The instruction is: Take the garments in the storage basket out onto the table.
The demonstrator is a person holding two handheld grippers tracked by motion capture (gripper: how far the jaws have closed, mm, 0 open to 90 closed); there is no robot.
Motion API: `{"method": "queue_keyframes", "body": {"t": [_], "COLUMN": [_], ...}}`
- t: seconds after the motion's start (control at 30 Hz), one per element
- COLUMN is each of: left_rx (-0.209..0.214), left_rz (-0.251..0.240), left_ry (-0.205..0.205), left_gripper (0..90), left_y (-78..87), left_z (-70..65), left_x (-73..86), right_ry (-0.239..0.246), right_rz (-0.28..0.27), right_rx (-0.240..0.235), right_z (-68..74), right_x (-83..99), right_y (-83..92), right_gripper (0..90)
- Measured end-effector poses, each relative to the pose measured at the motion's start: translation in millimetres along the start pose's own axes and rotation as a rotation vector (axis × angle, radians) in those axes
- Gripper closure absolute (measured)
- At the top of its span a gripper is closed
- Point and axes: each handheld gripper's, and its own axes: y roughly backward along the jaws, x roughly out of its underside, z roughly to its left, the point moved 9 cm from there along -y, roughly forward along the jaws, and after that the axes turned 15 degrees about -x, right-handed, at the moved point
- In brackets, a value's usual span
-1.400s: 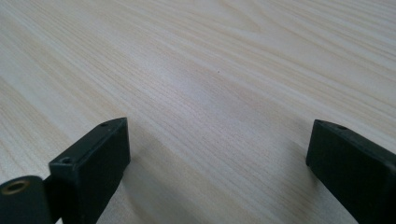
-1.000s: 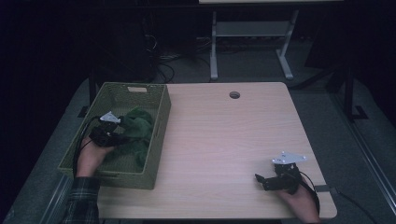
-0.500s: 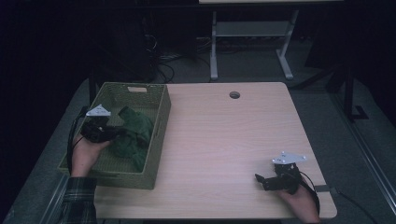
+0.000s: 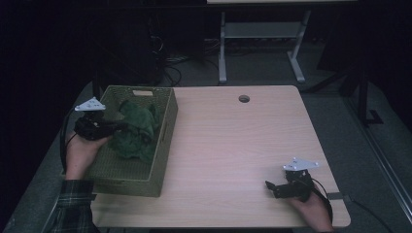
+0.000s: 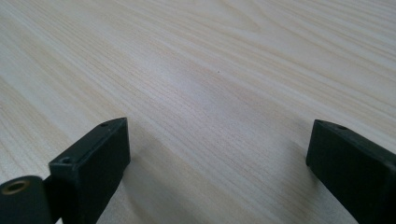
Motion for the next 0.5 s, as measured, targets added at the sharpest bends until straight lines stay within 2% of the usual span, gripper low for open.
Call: {"method": "queue_keyframes", "body": {"t": [0.2,0.5], "left_rx": [0.025,0.055], "left_rz": [-0.037,-0.072], "left_ry": [0.023,0.024], "left_gripper": [86.4,86.6], "left_y": [14.1,31.1], "left_z": [0.6,-1.7], "left_x": [-20.5,-44.0], "right_ry": [0.0,0.0], "right_rz": [0.0,0.0], "right_rx": [0.0,0.0], "right_z": [0.0,0.0], "right_x": [0.0,-0.1], "right_y": [0.0,0.0], "right_gripper": [6.0,6.1]}}
